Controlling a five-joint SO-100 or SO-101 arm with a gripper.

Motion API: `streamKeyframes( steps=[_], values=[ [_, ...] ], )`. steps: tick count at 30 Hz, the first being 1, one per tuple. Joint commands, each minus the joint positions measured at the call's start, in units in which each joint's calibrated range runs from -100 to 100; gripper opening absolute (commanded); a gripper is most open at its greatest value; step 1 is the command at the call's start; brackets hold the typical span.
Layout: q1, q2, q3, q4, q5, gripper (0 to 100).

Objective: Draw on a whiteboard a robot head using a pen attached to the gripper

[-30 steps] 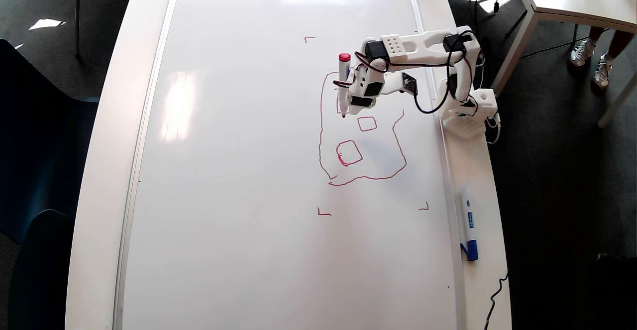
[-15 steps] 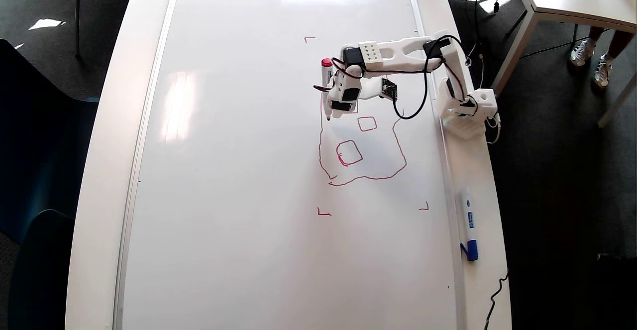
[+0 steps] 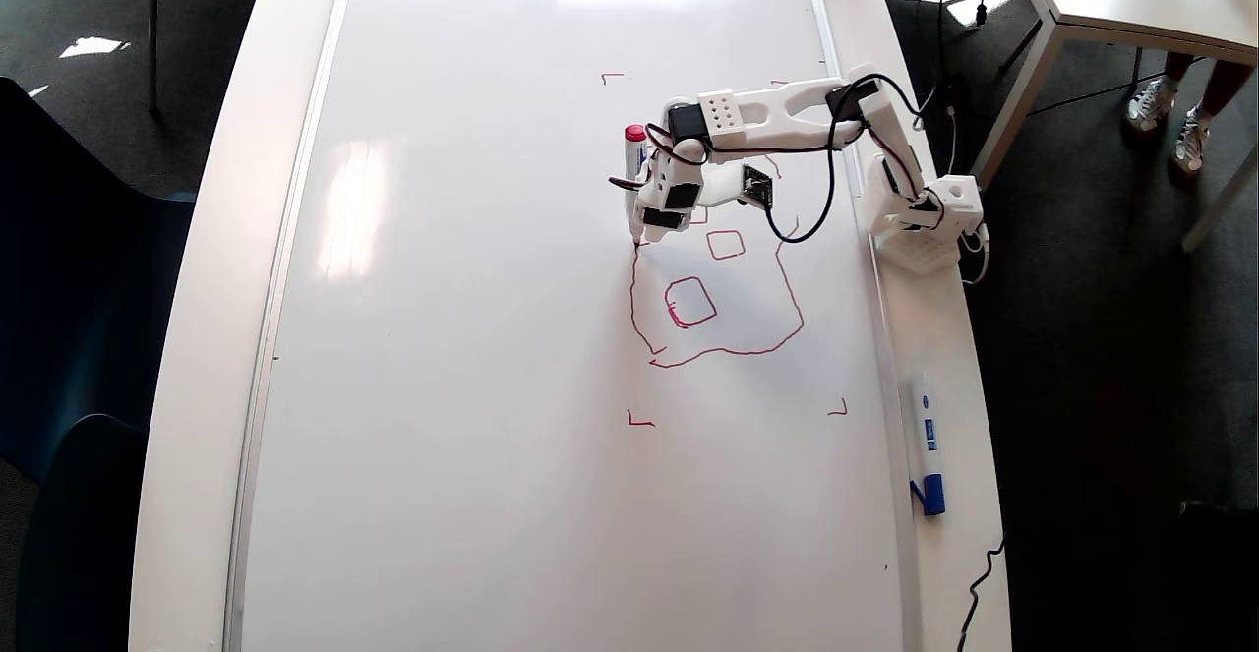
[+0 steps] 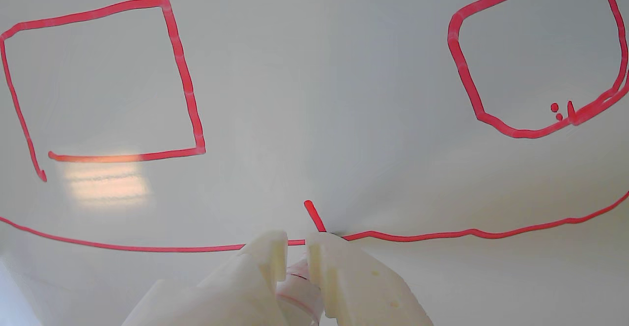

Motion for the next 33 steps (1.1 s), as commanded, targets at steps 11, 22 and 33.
streamKeyframes(
  steps=[11,22,33],
  values=[
    [0.5,7.8,-11.8,-2.4,0.2,1],
    [0.0,11.9,-17.7,-2.1,0.0,1],
    [-3.8,12.4,-17.7,-7.2,-3.0,1]
  ],
)
